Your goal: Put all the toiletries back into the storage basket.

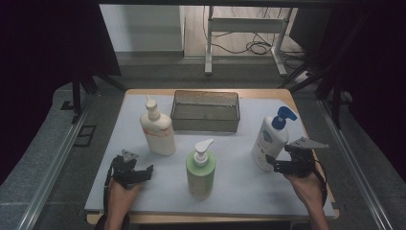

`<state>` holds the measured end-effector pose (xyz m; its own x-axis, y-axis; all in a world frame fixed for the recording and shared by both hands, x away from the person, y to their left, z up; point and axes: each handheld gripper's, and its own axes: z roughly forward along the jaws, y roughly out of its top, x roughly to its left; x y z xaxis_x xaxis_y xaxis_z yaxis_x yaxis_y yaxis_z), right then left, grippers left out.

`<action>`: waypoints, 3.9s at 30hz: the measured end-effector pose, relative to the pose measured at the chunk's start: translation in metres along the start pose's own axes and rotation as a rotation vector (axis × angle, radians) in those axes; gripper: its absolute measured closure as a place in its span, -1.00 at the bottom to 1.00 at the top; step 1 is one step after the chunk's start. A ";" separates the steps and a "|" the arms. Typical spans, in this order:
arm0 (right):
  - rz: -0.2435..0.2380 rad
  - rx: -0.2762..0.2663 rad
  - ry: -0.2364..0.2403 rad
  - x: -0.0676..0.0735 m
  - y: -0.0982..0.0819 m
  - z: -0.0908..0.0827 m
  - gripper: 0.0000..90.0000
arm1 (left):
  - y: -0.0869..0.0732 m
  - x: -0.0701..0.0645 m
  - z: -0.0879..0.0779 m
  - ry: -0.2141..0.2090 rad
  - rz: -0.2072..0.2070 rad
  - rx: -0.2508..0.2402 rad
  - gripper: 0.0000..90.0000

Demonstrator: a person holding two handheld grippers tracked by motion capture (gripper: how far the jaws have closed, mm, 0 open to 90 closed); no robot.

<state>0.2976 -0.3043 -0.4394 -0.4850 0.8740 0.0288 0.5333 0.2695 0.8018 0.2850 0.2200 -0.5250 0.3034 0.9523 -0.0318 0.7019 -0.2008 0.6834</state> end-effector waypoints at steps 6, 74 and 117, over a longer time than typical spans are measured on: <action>-0.005 -0.007 -0.020 0.001 0.008 0.003 -0.67 | 0.000 0.000 0.000 0.001 0.001 -0.001 -0.71; -0.103 -0.050 0.036 0.023 0.074 0.008 -0.18 | 0.000 0.000 0.000 0.001 0.004 -0.003 -0.71; -0.162 -0.058 0.144 0.071 0.168 0.054 -0.18 | 0.000 0.000 0.000 0.001 0.004 -0.003 -0.71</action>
<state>0.3906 -0.1752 -0.3350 -0.6569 0.7537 -0.0214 0.4023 0.3743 0.8355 0.2851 0.2201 -0.5252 0.3056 0.9517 -0.0285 0.6989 -0.2039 0.6856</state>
